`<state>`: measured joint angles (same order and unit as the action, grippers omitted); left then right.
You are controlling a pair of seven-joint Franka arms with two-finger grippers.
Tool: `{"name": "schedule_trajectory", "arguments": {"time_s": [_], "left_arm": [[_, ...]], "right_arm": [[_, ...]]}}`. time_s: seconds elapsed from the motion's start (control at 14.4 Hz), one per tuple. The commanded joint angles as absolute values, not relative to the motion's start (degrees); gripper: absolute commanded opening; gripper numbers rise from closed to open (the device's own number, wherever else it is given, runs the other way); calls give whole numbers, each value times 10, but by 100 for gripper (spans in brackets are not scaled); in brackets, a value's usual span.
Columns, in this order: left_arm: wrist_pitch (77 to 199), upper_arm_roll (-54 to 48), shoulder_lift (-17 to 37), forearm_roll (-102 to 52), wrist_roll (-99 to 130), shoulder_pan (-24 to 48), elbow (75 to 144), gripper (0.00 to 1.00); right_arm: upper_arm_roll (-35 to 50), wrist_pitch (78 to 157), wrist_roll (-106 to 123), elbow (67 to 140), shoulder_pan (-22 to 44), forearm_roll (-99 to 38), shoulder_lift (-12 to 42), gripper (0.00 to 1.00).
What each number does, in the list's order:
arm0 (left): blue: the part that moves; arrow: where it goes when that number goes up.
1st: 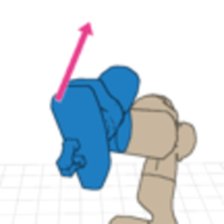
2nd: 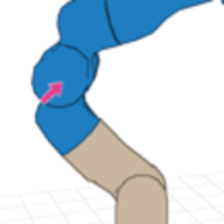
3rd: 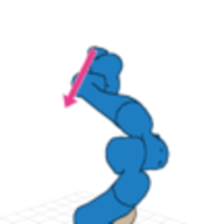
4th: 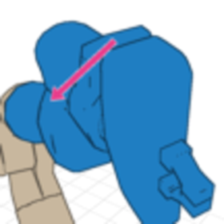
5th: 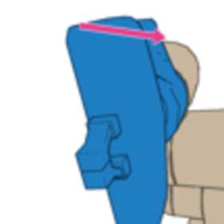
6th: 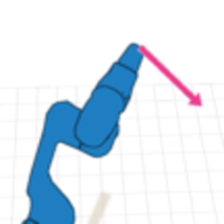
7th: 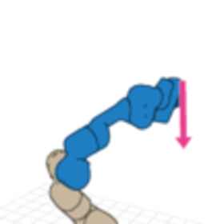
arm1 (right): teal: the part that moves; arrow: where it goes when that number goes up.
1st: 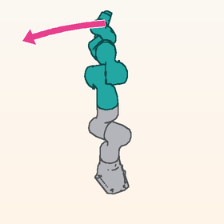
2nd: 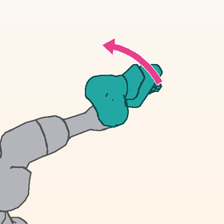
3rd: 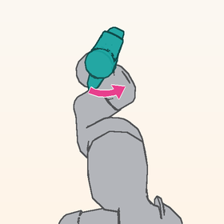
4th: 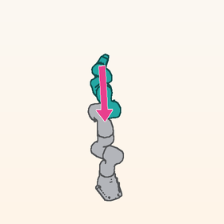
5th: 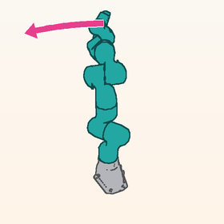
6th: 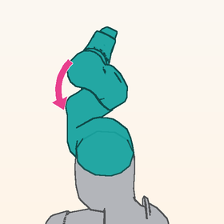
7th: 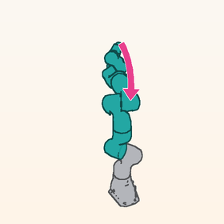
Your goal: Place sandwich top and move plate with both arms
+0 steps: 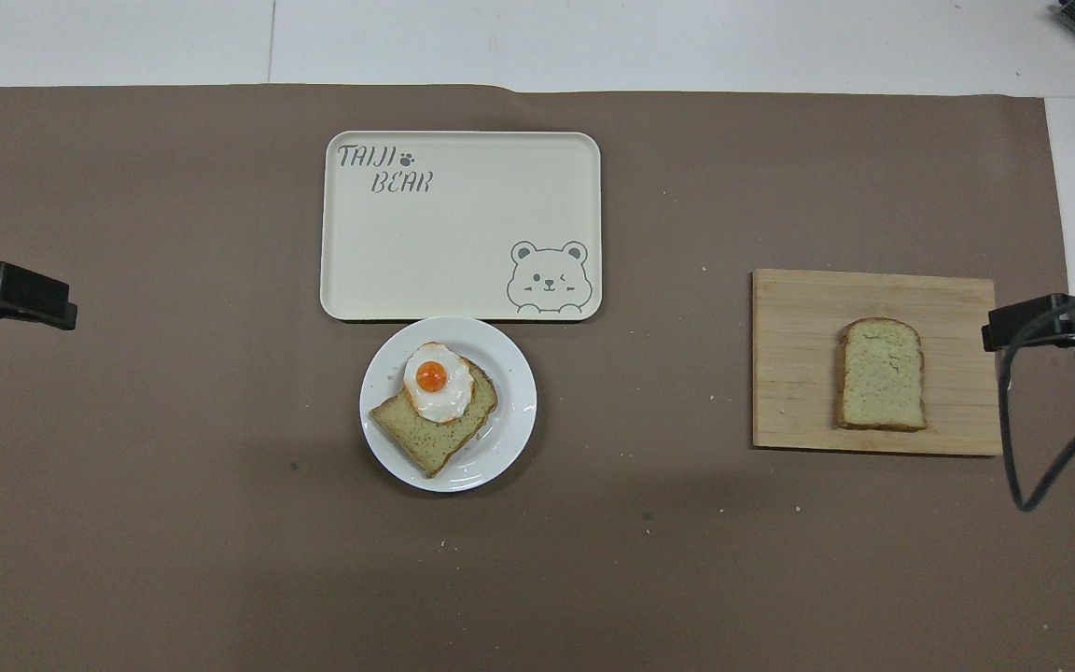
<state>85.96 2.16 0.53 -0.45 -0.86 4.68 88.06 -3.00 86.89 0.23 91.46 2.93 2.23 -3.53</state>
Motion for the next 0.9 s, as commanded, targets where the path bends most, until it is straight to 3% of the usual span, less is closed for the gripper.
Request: {"name": "schedule_trajectory", "arguments": {"time_s": [0.0,0.83], "left_arm": [[858,16,-11,3,-4,40,896,100],[858,16,-11,3,-4,40,896,100]], "right_arm": [[-30,868,14,923,28,11,-42,100],[-30,875,16,939,26,9,-51,100]]}}
